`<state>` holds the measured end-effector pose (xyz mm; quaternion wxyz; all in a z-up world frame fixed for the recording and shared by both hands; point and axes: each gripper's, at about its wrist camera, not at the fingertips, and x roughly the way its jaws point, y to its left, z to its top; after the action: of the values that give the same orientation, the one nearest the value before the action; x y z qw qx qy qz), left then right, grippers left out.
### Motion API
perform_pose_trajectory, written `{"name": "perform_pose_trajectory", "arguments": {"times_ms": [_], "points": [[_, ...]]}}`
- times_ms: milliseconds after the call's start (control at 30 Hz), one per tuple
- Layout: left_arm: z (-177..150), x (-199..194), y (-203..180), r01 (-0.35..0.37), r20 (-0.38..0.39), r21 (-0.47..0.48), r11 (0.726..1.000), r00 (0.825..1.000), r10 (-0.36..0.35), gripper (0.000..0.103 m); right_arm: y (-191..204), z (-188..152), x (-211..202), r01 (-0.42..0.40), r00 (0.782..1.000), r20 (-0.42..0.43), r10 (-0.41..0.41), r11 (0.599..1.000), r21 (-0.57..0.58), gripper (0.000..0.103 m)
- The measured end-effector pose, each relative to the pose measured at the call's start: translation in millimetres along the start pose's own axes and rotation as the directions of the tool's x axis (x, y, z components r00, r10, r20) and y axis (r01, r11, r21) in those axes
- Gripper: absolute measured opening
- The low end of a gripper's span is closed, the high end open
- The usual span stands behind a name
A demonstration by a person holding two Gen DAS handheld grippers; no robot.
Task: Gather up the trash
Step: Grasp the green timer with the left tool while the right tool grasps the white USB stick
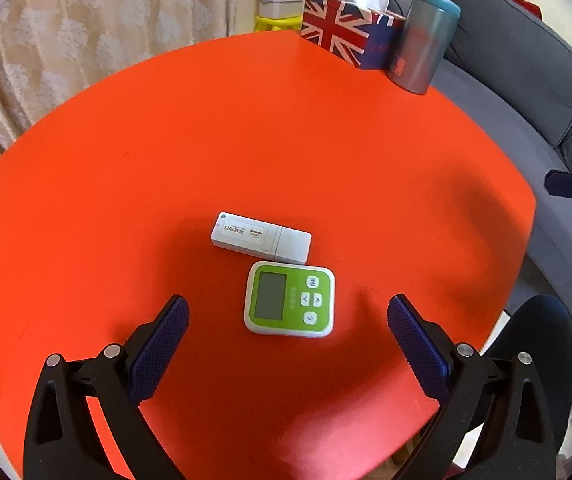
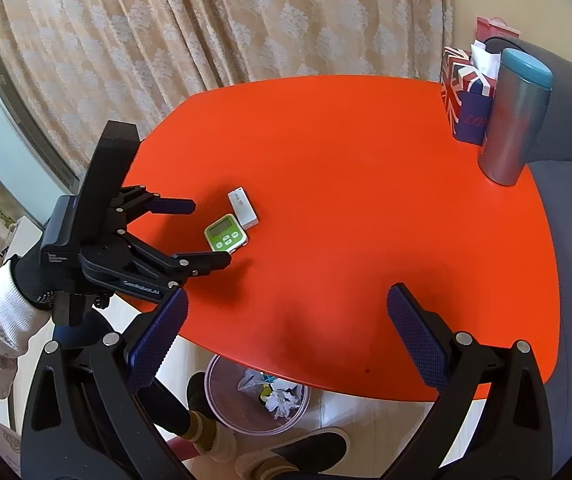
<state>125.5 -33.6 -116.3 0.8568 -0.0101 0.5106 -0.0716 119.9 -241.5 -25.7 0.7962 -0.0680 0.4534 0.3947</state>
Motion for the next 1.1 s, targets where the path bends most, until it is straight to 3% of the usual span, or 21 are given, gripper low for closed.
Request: {"name": "perform_pose_trajectory", "arguments": {"times_ms": [67,167,233,367,733,1100], "points": [[-0.8,2.3,-0.1,-0.002,0.003,0.004,1.000,1.000,0.002,0.095,-2.1,1.0,0.6,0.002,1.000,-0.001,-0.002,1.000,0.002,0.098],[-2.1,6.5,-0.9,-0.005,-0.005,0.012,1.000,1.000,0.006,0.078,-3.2,0.5,2.0,0.001,1.000,-0.004,-0.001,1.000,0.004,0.098],[-3.7,6.0,-1.6,-0.018,0.002,0.019,1.000,1.000,0.018,0.073,-3.0,1.5,3.2,0.001,1.000,-0.006,-0.001,1.000,0.003,0.098],[-3.4,2.2,0.2,-0.033,0.007,0.021,0.999,0.999,0.033,0.048,-1.6,2.5,5.8,-0.002,1.000,-0.008,0.002,1.000,-0.001,0.098],[-4.3,-13.4,9.6,-0.019,0.025,-0.012,1.000,1.000,0.019,0.048,4.1,9.7,15.4,-0.010,1.000,-0.012,0.010,0.999,-0.031,0.098],[-6.9,-44.6,31.0,-0.022,0.078,-0.069,0.997,0.997,0.027,0.048,20.2,40.4,43.3,-0.034,0.999,-0.032,0.031,0.995,-0.097,0.098]]}}
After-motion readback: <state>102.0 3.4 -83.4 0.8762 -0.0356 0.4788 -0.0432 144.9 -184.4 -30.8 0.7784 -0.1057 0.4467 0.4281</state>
